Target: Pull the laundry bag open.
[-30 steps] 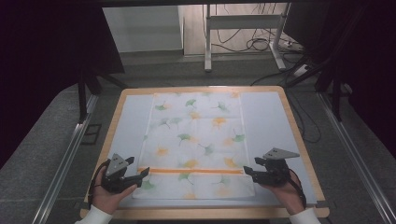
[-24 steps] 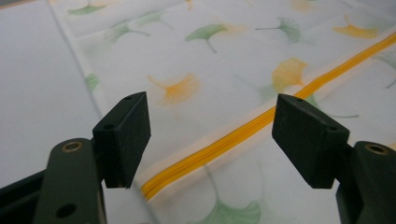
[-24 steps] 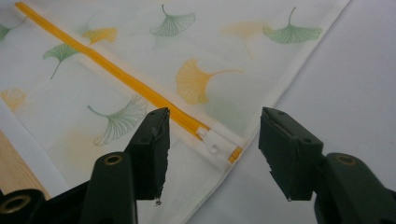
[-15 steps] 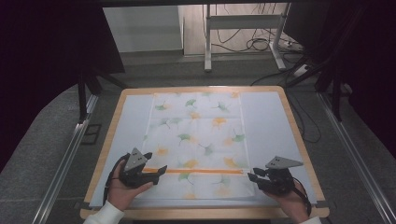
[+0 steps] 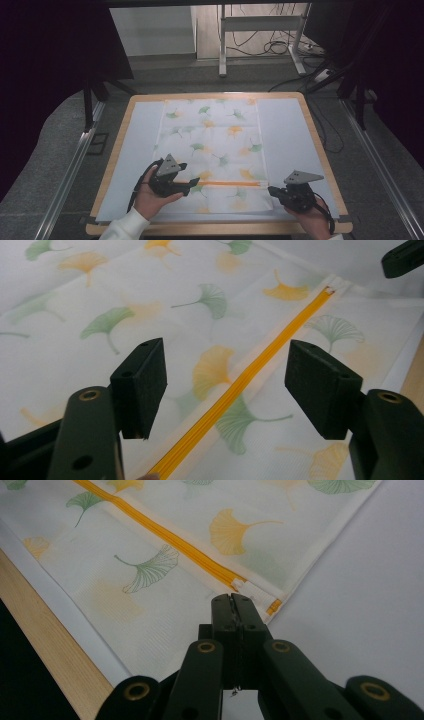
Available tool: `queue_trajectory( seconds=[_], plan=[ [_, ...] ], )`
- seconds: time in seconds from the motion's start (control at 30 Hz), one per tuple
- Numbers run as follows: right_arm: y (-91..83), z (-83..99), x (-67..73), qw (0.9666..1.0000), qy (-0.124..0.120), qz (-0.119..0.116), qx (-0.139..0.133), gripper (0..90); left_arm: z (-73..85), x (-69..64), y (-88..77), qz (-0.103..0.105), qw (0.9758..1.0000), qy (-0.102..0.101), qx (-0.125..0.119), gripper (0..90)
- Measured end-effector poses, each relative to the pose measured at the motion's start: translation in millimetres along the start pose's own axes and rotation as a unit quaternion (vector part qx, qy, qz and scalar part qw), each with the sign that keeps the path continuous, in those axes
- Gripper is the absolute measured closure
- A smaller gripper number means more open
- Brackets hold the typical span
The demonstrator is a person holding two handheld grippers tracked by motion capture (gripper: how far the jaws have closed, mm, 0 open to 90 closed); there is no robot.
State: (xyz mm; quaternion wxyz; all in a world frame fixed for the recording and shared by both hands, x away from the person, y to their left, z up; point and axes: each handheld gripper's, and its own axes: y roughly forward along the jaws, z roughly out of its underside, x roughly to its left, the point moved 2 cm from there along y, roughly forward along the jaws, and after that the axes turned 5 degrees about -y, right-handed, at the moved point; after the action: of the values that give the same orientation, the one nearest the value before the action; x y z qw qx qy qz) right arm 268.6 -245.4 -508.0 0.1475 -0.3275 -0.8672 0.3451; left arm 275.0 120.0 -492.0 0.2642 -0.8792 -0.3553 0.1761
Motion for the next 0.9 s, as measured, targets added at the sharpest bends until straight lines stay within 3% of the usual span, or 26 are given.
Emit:
queue_trajectory(
  seconds=[0.5,0.9],
  plan=[
    [13.3,1.1,14.3,0.9994,-0.02,-0.017,0.023,88.6,-26.8,-24.6,34.0,0.052,0.9981,0.027,0.021,33.9],
    [12.0,2.3,15.0,0.9994,-0.018,-0.021,0.02,88.7,-47.8,-43.1,67.3,0.081,0.9953,0.043,0.033,33.5]
  ],
)
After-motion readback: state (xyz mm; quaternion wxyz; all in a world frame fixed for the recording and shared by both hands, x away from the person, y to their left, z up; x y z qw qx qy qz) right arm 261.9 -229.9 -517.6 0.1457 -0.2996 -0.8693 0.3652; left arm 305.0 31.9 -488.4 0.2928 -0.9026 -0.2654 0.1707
